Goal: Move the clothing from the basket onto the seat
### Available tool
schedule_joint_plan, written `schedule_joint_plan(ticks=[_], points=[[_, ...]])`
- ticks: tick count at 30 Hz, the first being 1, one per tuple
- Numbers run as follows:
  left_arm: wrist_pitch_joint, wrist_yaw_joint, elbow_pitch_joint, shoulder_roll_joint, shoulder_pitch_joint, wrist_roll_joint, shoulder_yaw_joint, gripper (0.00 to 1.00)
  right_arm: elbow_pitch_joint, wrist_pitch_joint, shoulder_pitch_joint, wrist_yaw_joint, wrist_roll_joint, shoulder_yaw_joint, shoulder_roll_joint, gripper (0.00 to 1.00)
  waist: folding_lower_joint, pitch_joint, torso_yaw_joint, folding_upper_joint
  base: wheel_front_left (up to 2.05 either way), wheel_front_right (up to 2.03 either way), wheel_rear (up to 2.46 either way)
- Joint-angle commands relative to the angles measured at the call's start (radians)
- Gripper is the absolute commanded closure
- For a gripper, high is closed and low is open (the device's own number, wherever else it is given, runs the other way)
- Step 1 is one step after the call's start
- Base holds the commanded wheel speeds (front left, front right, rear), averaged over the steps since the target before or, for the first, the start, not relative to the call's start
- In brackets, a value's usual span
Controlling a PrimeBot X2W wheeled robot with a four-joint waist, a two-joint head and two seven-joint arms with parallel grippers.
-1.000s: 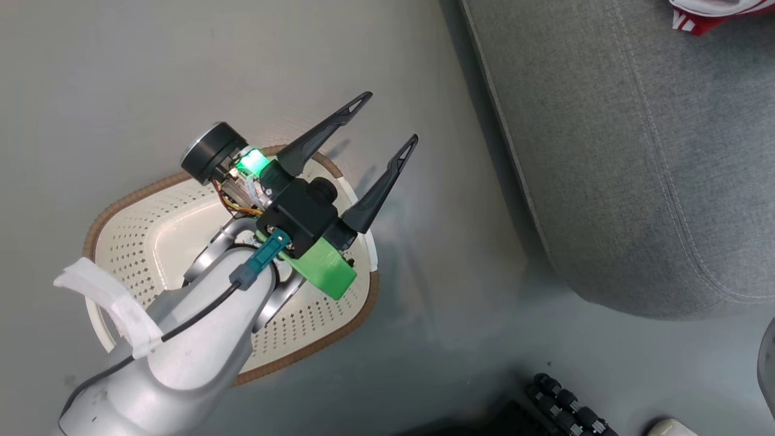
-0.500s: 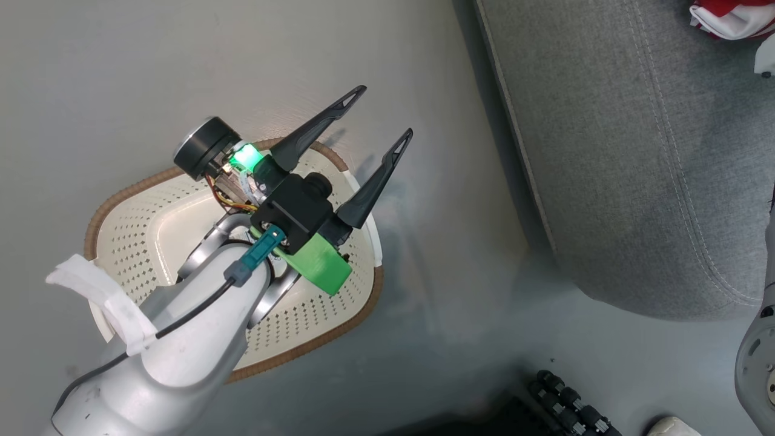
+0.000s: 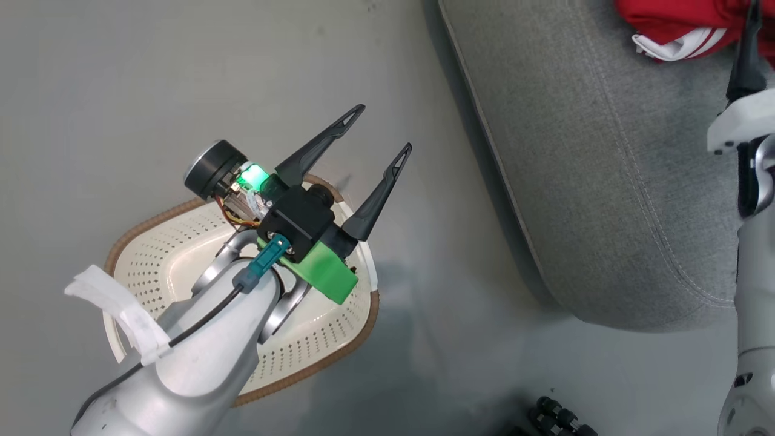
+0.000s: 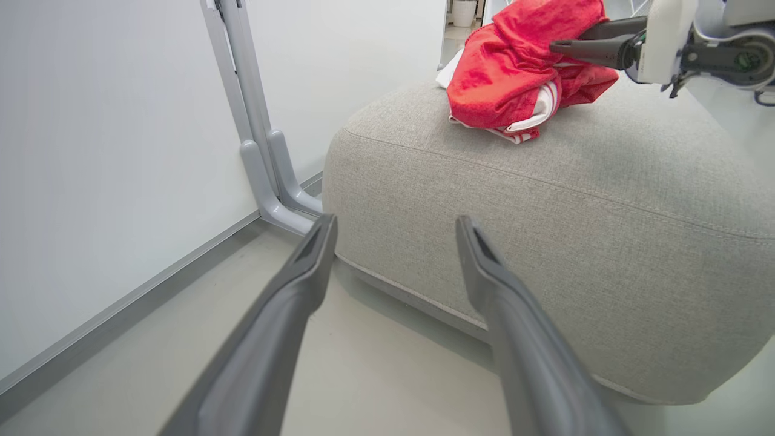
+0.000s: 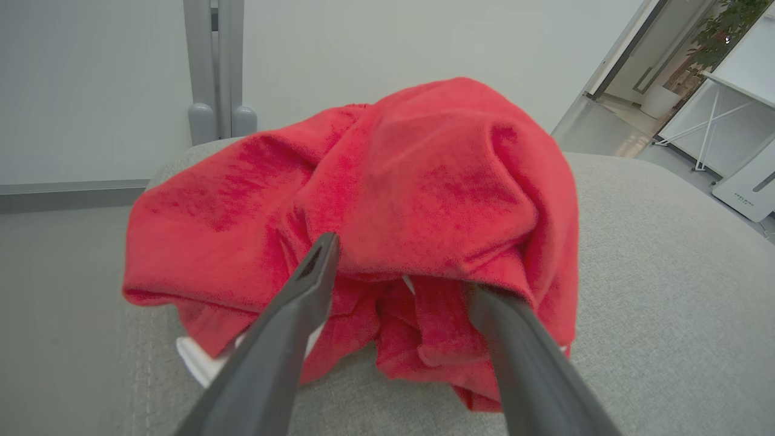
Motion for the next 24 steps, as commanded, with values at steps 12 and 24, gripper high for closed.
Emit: schedule_joint_plan(ticks=[12, 24], points=[[-0.006, 0.033, 0.011, -0.029, 0.132, -0.039, 0.069, 0.0, -0.1, -0.002, 0.252, -0.001, 0.064, 0.083, -0.007, 0.0, -0.0001, -0.224, -0.003, 0.0085, 0.0, 0.0, 0.0], [-0.007, 0.051, 0.005, -0.072, 0.252, -0.048, 0.186, 0.0, -0.249, -0.002, 0.415, -0.001, 0.156, 0.23, 0.014, 0.0, -0.0001, -0.356, 0.071, 0.0085, 0.0, 0.0, 0.0]])
